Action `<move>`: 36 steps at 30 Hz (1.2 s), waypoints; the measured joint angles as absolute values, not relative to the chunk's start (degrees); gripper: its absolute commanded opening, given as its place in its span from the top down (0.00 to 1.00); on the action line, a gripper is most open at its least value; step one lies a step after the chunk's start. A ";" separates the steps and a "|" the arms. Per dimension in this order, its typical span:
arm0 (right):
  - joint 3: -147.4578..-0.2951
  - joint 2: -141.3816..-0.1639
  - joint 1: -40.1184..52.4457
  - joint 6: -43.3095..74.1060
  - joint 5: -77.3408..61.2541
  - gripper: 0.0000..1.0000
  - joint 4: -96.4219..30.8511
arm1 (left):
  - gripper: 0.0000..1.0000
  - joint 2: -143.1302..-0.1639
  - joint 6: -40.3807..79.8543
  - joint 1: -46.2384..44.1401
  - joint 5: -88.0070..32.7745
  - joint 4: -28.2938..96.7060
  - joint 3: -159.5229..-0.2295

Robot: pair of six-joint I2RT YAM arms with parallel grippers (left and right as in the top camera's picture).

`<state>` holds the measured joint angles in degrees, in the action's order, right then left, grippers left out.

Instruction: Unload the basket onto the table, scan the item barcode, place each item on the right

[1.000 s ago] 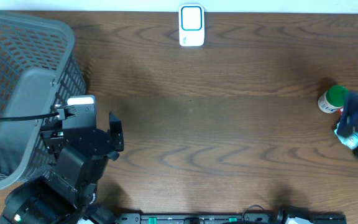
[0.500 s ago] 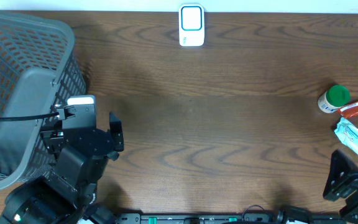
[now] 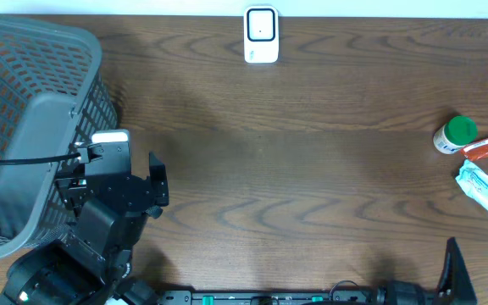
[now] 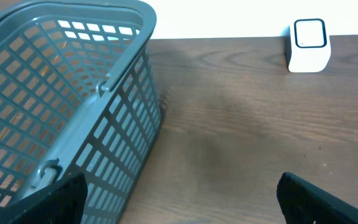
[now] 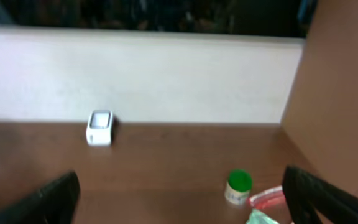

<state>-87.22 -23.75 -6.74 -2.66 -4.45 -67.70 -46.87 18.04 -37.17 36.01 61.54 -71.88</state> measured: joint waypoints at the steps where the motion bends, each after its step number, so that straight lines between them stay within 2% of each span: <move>1: -85.03 -22.50 -6.22 -2.79 -4.47 0.01 -65.78 | 0.02 -46.87 18.04 -37.17 35.99 61.54 -71.88; 17: -35.09 -5.50 -3.95 -3.60 -8.62 0.01 -15.29 | 0.02 -46.87 18.04 -37.17 35.97 61.56 -71.88; 24: -22.63 -1.32 -3.95 -3.66 -11.46 0.01 -7.88 | 0.02 -46.87 18.04 -37.17 35.99 61.56 -71.88; 30: -12.38 -0.75 -3.18 -6.57 -11.77 0.01 7.51 | 0.02 -46.87 18.04 -37.17 36.01 61.56 -71.88; 36: -3.42 -0.67 -1.63 -7.09 -12.05 0.01 14.24 | 0.02 -46.87 18.04 -37.17 35.99 61.54 -71.88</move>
